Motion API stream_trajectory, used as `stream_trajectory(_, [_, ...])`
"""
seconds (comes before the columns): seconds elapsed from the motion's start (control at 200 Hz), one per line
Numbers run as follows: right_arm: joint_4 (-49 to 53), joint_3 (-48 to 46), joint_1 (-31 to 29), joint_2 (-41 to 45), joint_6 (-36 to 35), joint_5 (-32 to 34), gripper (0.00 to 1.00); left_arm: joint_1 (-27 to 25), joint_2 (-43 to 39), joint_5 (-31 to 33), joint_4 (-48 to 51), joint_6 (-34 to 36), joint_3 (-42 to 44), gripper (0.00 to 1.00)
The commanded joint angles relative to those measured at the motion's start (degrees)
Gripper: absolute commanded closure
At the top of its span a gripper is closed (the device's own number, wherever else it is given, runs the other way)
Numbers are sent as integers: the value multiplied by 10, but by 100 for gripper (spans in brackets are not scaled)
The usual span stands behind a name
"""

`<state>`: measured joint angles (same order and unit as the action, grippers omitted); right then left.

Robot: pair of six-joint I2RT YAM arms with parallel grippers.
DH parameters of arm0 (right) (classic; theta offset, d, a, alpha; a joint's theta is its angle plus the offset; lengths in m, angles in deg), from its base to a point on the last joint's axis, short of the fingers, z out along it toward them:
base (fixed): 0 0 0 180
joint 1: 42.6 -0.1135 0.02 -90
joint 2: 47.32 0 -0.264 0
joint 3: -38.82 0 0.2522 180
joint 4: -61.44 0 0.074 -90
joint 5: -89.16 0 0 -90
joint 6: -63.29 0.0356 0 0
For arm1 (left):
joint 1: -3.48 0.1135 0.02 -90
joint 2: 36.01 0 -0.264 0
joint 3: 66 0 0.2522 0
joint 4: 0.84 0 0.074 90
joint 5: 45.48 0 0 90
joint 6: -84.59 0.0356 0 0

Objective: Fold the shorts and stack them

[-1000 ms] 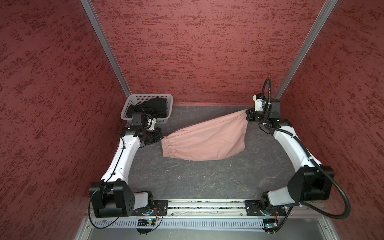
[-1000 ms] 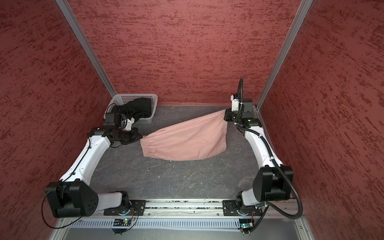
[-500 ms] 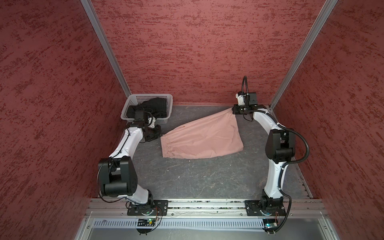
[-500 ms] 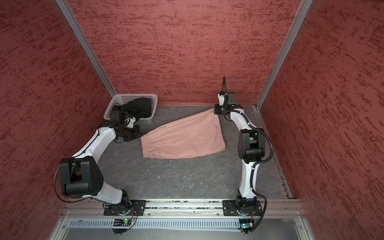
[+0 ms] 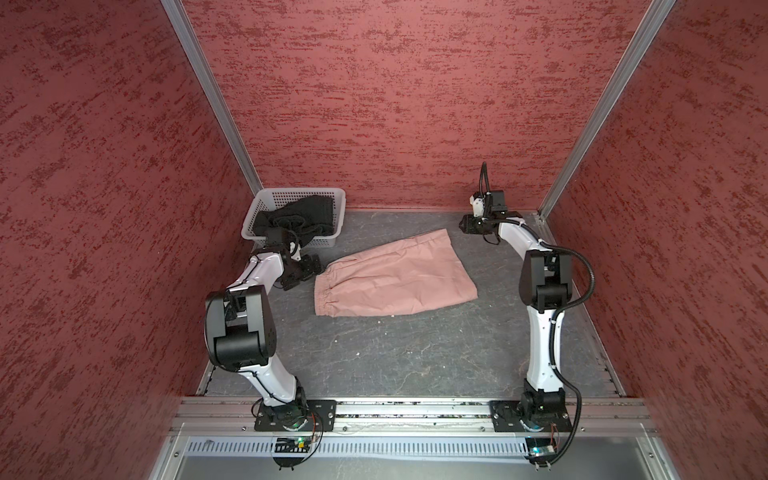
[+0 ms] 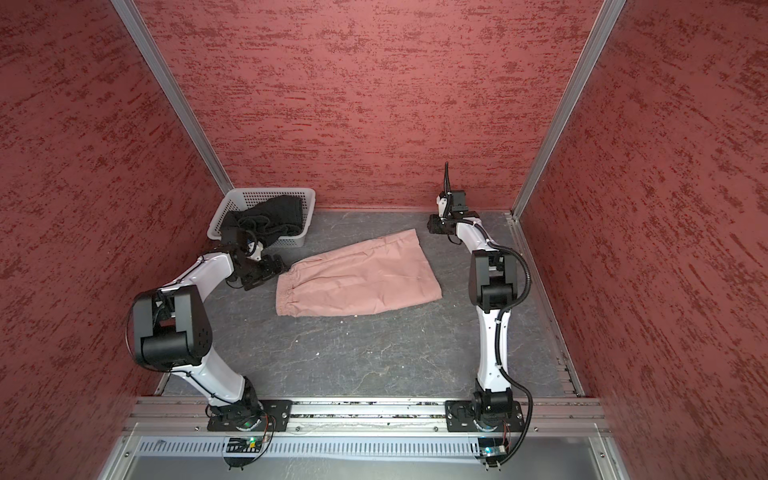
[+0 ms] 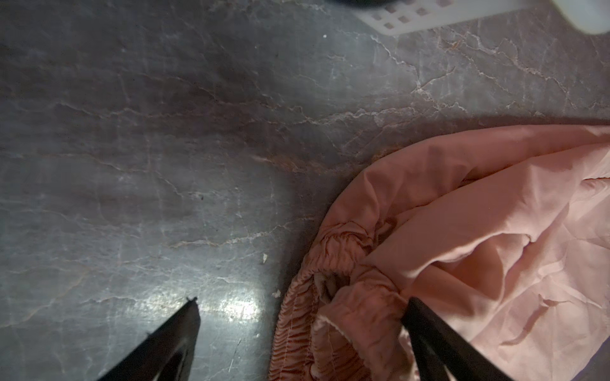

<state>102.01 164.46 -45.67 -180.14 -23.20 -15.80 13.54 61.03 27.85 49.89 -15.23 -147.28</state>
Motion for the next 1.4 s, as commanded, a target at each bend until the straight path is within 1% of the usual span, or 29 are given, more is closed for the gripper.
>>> stream_trajectory(0.0, [-26,-57,-4,69,-5,-15,34,4,-34,-15,-17,-7,-41,1])
stream_trajectory(0.045, [-38,-100,-5,99,-2,-28,30,5,-52,-11,-14,-16,-46,1])
stream_trajectory(0.16, [-73,-226,-9,176,16,-29,27,0,-112,11,-9,-43,-38,1])
stream_trajectory(0.24, [-94,-309,-19,218,26,-30,25,-23,-158,11,-11,-47,-25,1])
stream_trajectory(0.301, [-97,-354,-28,239,29,-22,23,-59,-188,-17,-38,-43,-5,1])
stream_trajectory(0.366, [-95,-388,-35,249,31,-18,21,-98,-207,-77,-85,-40,22,1])
stream_trajectory(0.421, [-96,-409,-37,253,36,-21,21,-124,-211,-107,-125,-48,47,1])
stream_trajectory(0.481, [-100,-428,-37,257,39,-14,20,-141,-204,-122,-150,-55,69,1])
stream_trajectory(0.541, [-99,-443,-37,262,39,1,19,-151,-187,-111,-148,-58,77,1])
stream_trajectory(0.626, [-92,-452,-36,261,36,17,19,-162,-159,-95,-128,-41,76,1])
stream_trajectory(0.671, [-93,-458,-37,258,35,17,19,-168,-147,-80,-129,-32,81,1])
stream_trajectory(0.801, [-100,-474,-37,246,38,9,20,-169,-117,-73,-141,-24,97,1])
stream_trajectory(0.832, [-104,-478,-37,245,41,2,22,-168,-111,-71,-142,-23,99,1])
stream_trajectory(0.897, [-110,-487,-36,245,53,-15,32,-168,-97,-64,-140,-20,101,1])
stream_trajectory(0.967, [-102,-490,-37,250,63,-27,51,-167,-87,-58,-136,-15,100,0])
stream_trajectory(1.042, [-81,-489,-37,264,72,-17,73,-165,-76,-57,-130,-12,97,1])
stream_trajectory(1.107, [-51,-482,-37,283,79,-6,87,-164,-67,-57,-123,-9,92,1])
stream_trajectory(1.167, [-14,-471,-37,304,82,5,96,-163,-59,-53,-111,-8,87,1])
stream_trajectory(1.222, [27,-455,-38,320,83,17,100,-163,-53,-52,-104,-4,82,1])
stream_trajectory(1.297, [74,-435,-38,343,84,34,100,-163,-50,-50,-101,0,82,1])
stream_trajectory(1.398, [111,-419,-38,378,91,47,100,-162,-53,-50,-100,5,84,0])
